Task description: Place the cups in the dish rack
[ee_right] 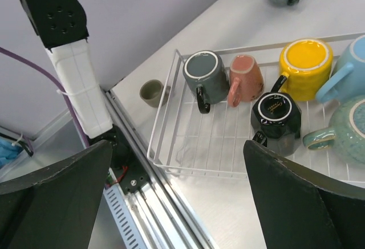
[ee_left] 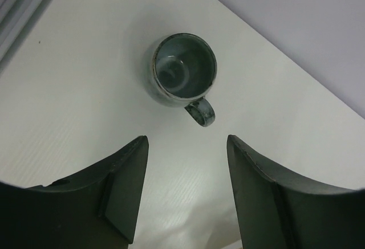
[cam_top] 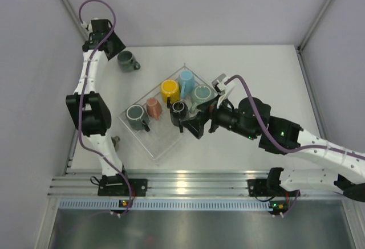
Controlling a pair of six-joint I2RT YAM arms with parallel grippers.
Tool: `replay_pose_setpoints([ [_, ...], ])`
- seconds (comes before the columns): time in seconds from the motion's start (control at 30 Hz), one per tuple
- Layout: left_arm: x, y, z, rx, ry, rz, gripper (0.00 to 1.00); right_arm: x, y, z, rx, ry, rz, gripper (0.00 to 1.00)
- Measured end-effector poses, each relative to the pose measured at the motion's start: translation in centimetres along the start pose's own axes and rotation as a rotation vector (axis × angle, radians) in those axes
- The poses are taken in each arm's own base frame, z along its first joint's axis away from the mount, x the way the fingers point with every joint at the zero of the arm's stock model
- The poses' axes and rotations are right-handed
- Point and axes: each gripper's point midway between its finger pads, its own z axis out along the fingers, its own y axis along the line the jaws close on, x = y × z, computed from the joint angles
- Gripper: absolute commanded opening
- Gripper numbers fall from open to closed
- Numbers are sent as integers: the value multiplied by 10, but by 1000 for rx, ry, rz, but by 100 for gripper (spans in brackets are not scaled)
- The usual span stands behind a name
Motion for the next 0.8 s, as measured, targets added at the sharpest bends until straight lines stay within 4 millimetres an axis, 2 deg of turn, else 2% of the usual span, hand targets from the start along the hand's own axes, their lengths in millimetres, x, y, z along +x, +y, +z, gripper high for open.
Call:
replay_pose_setpoints([
  [0.13,8,13,36,-30,40,-48,62,-3,-5,-3,22,-18,-3,100],
  [0.3,7,30,73,-52,57,-99,62,-5,-9,-3,43,-29,-11,100],
  [0.4,14,40,90,-62,79,-117,61,-5,-10,-2,51,-31,-14,99],
  [0.57,40,53,115,-84,143,-133,61,-2,-11,6,59,-24,-16,99],
  [0.8,79,53,142,-42,247,-142,54,8,-14,15,71,5,-21,99],
])
